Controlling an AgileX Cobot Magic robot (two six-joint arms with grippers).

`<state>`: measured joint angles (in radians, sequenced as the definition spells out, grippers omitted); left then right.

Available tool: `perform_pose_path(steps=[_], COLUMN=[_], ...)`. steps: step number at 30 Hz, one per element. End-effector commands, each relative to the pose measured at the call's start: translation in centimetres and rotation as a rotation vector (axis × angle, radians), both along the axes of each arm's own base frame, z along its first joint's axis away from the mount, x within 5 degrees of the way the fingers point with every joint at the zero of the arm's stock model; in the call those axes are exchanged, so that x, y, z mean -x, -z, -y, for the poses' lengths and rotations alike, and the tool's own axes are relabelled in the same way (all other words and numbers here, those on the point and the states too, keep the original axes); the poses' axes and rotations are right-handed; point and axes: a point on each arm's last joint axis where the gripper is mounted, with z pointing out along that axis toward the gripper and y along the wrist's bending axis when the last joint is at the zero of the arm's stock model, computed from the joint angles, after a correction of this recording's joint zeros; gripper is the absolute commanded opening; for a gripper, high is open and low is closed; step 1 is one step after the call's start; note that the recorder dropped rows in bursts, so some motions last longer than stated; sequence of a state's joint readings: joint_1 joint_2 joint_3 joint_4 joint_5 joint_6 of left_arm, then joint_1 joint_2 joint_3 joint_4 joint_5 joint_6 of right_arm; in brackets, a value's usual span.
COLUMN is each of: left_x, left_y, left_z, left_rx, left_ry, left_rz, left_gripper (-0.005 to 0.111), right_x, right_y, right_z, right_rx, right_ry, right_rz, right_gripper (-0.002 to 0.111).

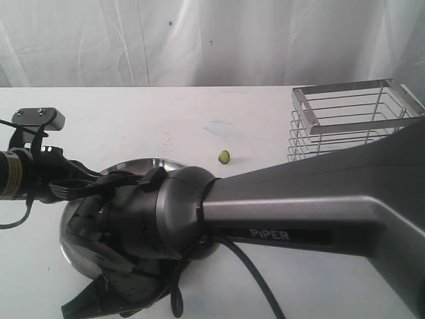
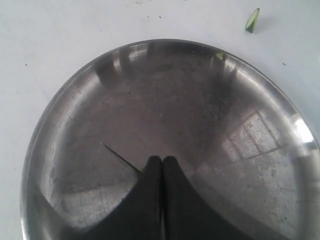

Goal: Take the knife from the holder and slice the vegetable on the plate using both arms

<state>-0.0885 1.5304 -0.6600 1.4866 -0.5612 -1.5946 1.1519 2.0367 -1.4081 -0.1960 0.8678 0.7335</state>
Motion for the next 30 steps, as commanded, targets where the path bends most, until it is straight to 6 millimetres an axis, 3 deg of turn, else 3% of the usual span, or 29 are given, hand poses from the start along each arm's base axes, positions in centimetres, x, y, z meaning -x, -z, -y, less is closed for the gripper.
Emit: perform_pose_path(steps=[1,15,30], left_x=[0.0,0.0,-0.2], left_y=[-0.2,-0.3,-0.5], left_z=[0.1,0.3,0.2], left_rx=[0.002,0.015,-0.006], left_ry=[0.002,0.018,0.032], left_rz=[0.009,0.022,0.061], left_gripper=[0.0,0.0,0.0], right_x=[0.0,-2.1,-2.4], right_y=[0.1,0.1,0.1], right_z=[0.0,2.4,1.9], right_rx=[0.009,0.173,0.122], right_ry=[-0.046,-0.123,-0.185], right_rz=[0.02,-0.007,0.028], right_gripper=[0.0,0.0,0.0])
